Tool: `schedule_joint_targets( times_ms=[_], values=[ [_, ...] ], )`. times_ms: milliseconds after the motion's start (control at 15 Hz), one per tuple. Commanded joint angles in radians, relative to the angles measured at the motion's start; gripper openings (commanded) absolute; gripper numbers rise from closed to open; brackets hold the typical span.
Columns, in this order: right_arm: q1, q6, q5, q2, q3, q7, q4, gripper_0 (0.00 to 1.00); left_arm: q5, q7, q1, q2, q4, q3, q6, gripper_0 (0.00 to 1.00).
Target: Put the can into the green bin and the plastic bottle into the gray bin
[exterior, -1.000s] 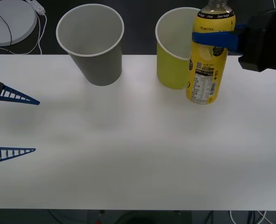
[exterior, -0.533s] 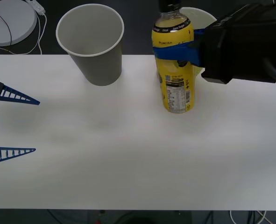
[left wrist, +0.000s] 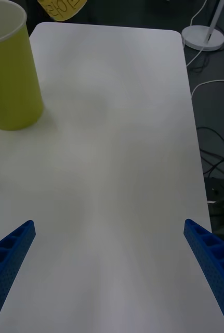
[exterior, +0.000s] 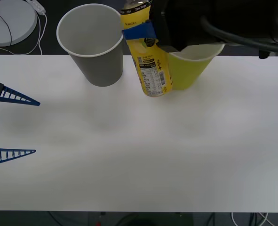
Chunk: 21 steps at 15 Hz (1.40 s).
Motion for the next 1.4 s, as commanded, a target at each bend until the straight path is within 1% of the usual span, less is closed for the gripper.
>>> schedule_joint_targets(
  times_ms=[67, 533, 667, 800, 933, 1067, 1400],
  values=[
    [-0.092, 0.000, 0.000, 0.062, 0.081, -0.006, 0.095, 0.00, 0.000, 0.000, 0.000, 0.000, 0.000, 0.000, 0.000, 1.00],
    [-0.278, 0.002, -0.004, 0.217, 0.236, -0.020, 0.335, 0.00, 0.000, 0.000, 0.000, 0.000, 0.000, 0.000, 0.000, 1.00],
    [-0.318, 0.034, -0.024, 0.283, 0.245, -0.018, 0.425, 0.00, 0.000, 0.000, 0.000, 0.000, 0.000, 0.000, 0.000, 1.00],
    [-0.347, 0.063, -0.026, 0.344, 0.253, -0.017, 0.499, 0.00, 0.000, 0.000, 0.000, 0.000, 0.000, 0.000, 0.000, 1.00],
    [-0.387, 0.063, -0.026, 0.390, 0.287, -0.017, 0.569, 0.00, 0.000, 0.000, 0.000, 0.000, 0.000, 0.000, 0.000, 1.00],
    [-0.424, 0.063, -0.026, 0.458, 0.314, -0.015, 0.672, 0.00, 0.000, 0.000, 0.000, 0.000, 0.000, 0.000, 0.000, 1.00],
    [-0.483, 0.063, -0.023, 0.582, 0.353, -0.001, 0.881, 0.00, 0.000, 0.000, 0.000, 0.000, 0.000, 0.000, 0.000, 1.00]
  ],
)
